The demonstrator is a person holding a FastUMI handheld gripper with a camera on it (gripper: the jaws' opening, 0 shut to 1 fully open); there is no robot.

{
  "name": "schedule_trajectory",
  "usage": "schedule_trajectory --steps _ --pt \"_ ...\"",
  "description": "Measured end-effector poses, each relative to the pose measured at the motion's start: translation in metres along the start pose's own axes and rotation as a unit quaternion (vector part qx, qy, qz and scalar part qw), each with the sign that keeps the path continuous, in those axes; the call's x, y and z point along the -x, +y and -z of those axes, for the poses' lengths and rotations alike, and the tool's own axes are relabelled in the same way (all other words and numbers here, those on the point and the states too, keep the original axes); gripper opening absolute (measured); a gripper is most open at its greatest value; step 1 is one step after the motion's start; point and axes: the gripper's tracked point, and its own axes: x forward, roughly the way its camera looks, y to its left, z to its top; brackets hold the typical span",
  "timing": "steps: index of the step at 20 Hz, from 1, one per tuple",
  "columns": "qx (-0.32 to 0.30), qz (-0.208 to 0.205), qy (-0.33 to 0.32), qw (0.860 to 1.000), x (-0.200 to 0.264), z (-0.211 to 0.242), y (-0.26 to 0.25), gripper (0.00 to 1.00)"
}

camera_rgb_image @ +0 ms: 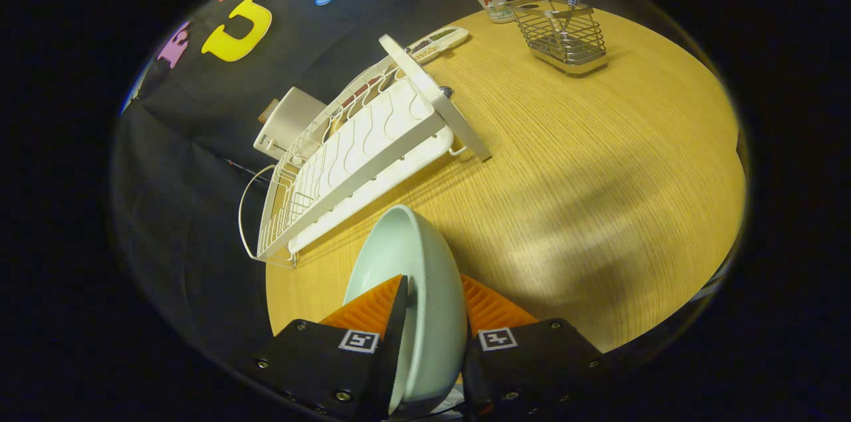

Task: Take the plate from the dish rack, then take the spoon from the basket and place it into the plate.

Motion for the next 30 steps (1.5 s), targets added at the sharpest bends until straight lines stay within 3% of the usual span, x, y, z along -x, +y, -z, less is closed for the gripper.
schedule_trajectory --steps 5,7,16,19,22,26,30 --pt "0.013 0.025 0.003 1.000 0.000 0.004 -0.014 0.59" --pt "0.019 0.031 -0.002 0.999 0.001 0.003 -0.018 0.62" --pt "0.047 0.048 -0.008 0.998 0.002 0.000 -0.020 0.66" --pt "0.067 0.061 -0.055 0.994 0.019 -0.027 -0.020 0.66" --pt "0.083 0.103 -0.145 0.981 0.057 -0.084 -0.029 0.66" --pt "0.052 0.168 -0.258 0.950 0.107 -0.172 -0.049 0.66" --pt "0.011 0.235 -0.317 0.919 0.129 -0.241 -0.085 0.66"
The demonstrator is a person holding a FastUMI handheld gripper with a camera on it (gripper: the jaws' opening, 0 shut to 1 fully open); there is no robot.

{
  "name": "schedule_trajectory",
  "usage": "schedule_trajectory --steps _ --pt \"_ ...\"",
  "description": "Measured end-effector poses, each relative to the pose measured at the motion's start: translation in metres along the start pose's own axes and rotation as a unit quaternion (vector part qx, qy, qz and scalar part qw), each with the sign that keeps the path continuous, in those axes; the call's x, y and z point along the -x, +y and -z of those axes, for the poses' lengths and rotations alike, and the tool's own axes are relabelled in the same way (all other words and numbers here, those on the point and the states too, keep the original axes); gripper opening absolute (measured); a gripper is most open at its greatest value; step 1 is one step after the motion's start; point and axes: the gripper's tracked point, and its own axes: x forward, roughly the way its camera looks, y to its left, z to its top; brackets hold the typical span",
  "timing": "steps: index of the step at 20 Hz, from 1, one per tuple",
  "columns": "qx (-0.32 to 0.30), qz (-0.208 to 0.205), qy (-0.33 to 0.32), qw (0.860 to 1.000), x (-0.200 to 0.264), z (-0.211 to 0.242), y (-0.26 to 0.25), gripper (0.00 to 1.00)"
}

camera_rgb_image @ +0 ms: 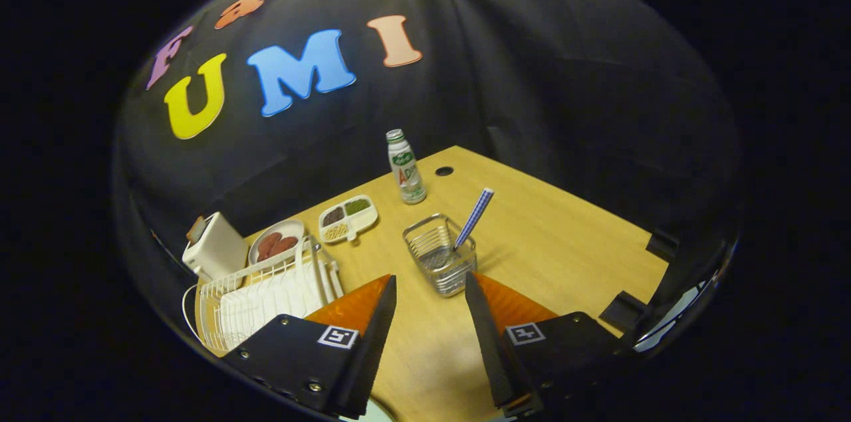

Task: Take the plate from the dish rack, then take the spoon from the basket and place it into the plate.

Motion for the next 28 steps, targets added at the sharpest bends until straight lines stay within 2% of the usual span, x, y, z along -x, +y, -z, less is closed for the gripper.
schedule_trajectory --steps 6,9,10,11,12,13,14,16,17,19,20,21,25,28 --pt "-0.047 0.067 -0.002 0.997 -0.068 -0.022 -0.030 0.66" --pt "-0.062 0.088 0.003 0.994 -0.095 -0.024 -0.039 0.66" --pt "-0.068 0.083 0.005 0.994 -0.104 -0.024 -0.037 0.66" --pt "-0.071 0.083 0.009 0.994 -0.112 -0.023 -0.038 0.56" --pt "-0.069 0.085 0.015 0.994 -0.117 -0.019 -0.039 0.50" --pt "-0.066 0.091 0.021 0.993 -0.121 -0.017 -0.041 0.39" --pt "-0.065 0.088 0.028 0.994 -0.127 -0.013 -0.040 0.39" --pt "-0.066 0.087 0.025 0.994 -0.130 -0.016 -0.036 0.24" --pt "-0.070 0.069 0.017 0.995 -0.129 -0.021 -0.029 0.23" --pt "-0.068 0.057 0.017 0.996 -0.130 -0.023 -0.017 0.13" --pt "-0.069 0.045 0.011 0.997 -0.130 -0.025 -0.007 0.12" --pt "-0.059 0.047 0.014 0.997 -0.130 -0.025 -0.005 0.03" --pt "-0.034 0.039 0.009 0.999 -0.123 -0.029 0.009 0.03" --pt "0.001 0.032 -0.022 0.999 -0.103 -0.052 0.019 0.03"
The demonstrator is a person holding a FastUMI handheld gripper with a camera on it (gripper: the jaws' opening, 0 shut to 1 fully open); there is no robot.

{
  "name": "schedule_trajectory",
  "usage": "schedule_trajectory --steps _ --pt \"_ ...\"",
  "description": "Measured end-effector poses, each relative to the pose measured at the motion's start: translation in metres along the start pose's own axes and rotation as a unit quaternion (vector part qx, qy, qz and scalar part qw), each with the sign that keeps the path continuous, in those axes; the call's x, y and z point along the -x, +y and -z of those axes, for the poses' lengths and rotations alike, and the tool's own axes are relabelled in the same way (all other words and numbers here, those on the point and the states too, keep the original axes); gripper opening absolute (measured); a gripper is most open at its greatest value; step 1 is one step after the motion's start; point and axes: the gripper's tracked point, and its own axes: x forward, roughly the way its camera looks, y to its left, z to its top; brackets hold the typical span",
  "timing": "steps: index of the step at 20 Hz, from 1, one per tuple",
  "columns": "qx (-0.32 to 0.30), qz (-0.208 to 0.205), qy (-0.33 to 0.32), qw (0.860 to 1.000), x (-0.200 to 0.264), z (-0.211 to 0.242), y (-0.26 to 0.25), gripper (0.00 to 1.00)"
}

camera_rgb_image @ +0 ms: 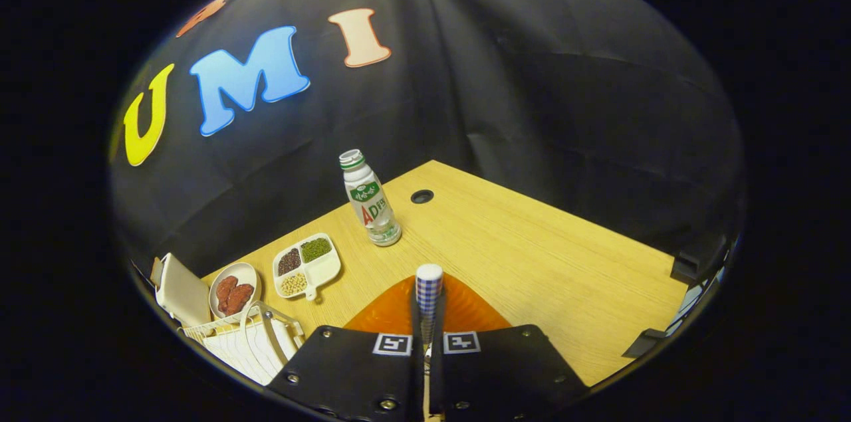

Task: Take the plate from the dish rack, then take the spoon from the basket and place it into the plate.

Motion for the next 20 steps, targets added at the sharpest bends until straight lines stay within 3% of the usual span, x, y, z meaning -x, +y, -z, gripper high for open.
schedule_trajectory --steps 5,9,15,20 --pt "0.054 -0.011 -0.055 0.997 0.050 -0.042 0.016 0.03" --pt "0.074 -0.038 -0.077 0.994 0.100 -0.049 0.036 0.03" --pt "0.121 -0.096 -0.085 0.984 0.180 -0.023 0.072 0.03" --pt "0.175 -0.161 -0.076 0.968 0.241 0.029 0.115 0.03"
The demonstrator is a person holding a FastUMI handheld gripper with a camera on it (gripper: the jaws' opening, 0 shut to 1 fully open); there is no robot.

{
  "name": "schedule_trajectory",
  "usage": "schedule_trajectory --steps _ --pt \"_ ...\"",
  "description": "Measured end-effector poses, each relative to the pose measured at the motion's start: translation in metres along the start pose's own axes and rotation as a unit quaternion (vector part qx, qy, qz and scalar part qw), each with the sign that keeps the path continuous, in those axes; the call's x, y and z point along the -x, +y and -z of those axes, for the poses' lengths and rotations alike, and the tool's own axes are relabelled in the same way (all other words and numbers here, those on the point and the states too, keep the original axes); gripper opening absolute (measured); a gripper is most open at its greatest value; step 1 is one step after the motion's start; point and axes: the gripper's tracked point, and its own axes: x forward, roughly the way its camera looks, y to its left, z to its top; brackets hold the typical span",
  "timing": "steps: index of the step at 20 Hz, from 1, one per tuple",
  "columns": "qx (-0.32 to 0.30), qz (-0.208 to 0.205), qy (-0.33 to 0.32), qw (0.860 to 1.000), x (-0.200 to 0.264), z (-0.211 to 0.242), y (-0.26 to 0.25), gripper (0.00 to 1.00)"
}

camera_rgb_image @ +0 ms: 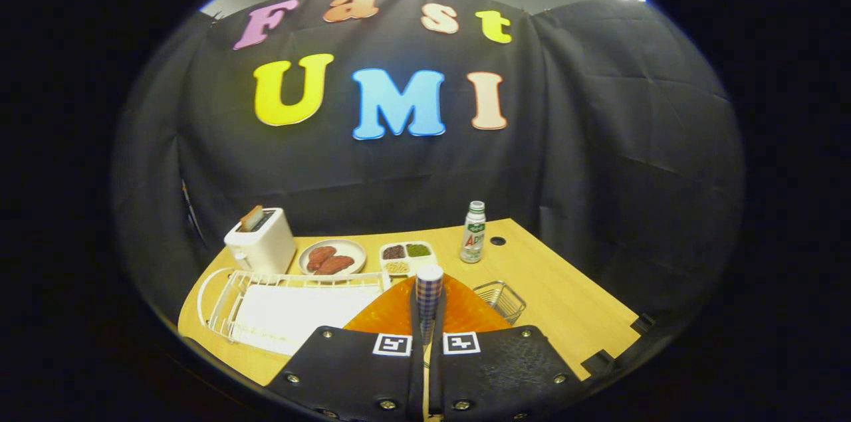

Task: Take the plate from the dish rack, then take the spoon from the basket and place it into the plate.

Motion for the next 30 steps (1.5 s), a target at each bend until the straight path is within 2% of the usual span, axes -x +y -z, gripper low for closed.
schedule_trajectory --steps 7,14,21,30 --pt "0.050 -0.078 0.018 0.996 0.048 0.055 0.085 0.03" --pt "0.054 -0.124 0.051 0.989 0.074 0.111 0.130 0.03" --pt "0.049 -0.135 0.080 0.986 0.079 0.146 0.143 0.03" --pt "0.035 -0.131 0.111 0.985 0.073 0.173 0.134 0.06"
